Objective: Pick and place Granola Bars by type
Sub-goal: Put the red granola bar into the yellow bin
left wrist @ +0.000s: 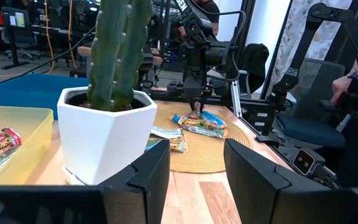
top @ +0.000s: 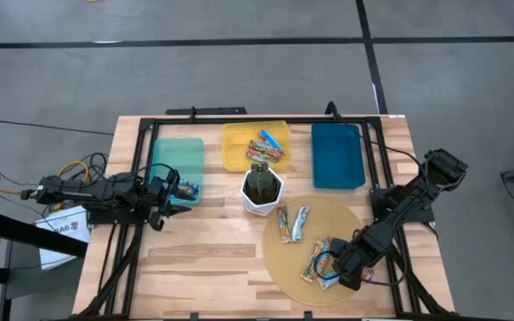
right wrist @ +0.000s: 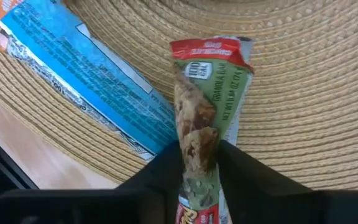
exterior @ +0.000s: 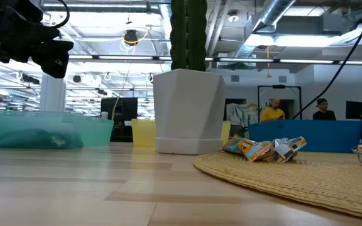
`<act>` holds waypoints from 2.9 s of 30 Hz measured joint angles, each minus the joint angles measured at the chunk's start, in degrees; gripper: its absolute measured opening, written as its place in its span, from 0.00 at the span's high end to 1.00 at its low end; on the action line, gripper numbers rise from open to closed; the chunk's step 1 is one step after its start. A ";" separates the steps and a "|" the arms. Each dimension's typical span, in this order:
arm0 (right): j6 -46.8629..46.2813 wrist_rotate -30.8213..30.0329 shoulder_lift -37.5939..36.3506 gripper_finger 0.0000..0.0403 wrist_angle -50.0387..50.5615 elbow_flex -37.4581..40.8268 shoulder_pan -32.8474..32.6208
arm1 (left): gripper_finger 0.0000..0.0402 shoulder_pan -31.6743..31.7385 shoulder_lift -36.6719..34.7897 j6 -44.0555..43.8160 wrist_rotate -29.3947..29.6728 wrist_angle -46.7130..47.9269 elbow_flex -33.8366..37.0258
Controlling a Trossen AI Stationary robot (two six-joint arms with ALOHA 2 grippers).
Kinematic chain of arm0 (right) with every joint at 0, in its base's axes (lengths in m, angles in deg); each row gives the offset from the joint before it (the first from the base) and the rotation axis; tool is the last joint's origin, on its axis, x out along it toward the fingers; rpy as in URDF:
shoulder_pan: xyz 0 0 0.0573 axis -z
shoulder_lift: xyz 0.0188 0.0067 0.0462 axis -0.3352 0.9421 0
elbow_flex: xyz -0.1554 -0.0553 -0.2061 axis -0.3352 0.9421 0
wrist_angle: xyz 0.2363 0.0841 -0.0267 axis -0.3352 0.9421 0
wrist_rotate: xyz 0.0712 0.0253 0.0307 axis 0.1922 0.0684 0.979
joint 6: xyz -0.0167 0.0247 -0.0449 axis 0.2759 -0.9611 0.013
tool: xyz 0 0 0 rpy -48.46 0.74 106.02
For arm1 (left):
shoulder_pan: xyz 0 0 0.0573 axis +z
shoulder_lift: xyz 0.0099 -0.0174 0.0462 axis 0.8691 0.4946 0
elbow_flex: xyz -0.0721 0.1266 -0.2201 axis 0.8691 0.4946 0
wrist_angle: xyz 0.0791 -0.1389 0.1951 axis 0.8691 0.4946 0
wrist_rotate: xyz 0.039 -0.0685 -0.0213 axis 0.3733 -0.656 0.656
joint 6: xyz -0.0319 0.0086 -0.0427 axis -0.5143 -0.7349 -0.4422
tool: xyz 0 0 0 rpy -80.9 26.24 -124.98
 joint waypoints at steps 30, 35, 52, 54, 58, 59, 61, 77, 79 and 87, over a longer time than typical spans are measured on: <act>1.56 -0.84 0.29 0.59 -0.81 0.33 0.04 | 0.64 -0.01 0.00 0.01 0.00 0.00 0.01; 2.53 -0.73 0.28 0.51 -0.64 -0.11 0.04 | 0.64 0.01 0.00 0.00 0.01 0.00 0.01; 4.73 -3.03 0.18 0.63 -0.94 -0.33 3.04 | 0.64 0.01 0.00 -0.01 0.02 0.00 0.01; 4.73 -3.64 0.17 0.66 -0.81 -0.33 3.04 | 0.64 0.00 0.00 0.00 0.02 0.00 0.00; 4.73 -3.68 0.15 0.72 -0.55 -0.35 3.04 | 0.64 -0.01 0.00 0.01 0.00 0.00 0.01; 4.73 -3.68 0.15 0.74 -0.55 -0.35 3.04 | 0.64 -0.01 0.00 0.01 0.02 0.00 -0.01; 4.71 -3.68 0.15 0.78 -0.55 -0.35 3.04 | 0.64 -0.01 0.00 0.01 0.02 0.00 -0.01; 6.47 -5.30 -8.77 0.99 -1.48 -0.42 4.12 | 0.64 -0.01 0.00 -0.01 0.02 0.00 0.01; 7.29 -5.34 -11.09 0.99 -2.58 -0.42 4.80 | 0.64 -0.01 0.00 -0.01 0.02 0.00 -0.01; 8.32 -9.03 -20.81 0.98 -9.09 -0.42 9.20 | 0.64 0.01 -0.02 -0.01 0.02 0.00 0.01</act>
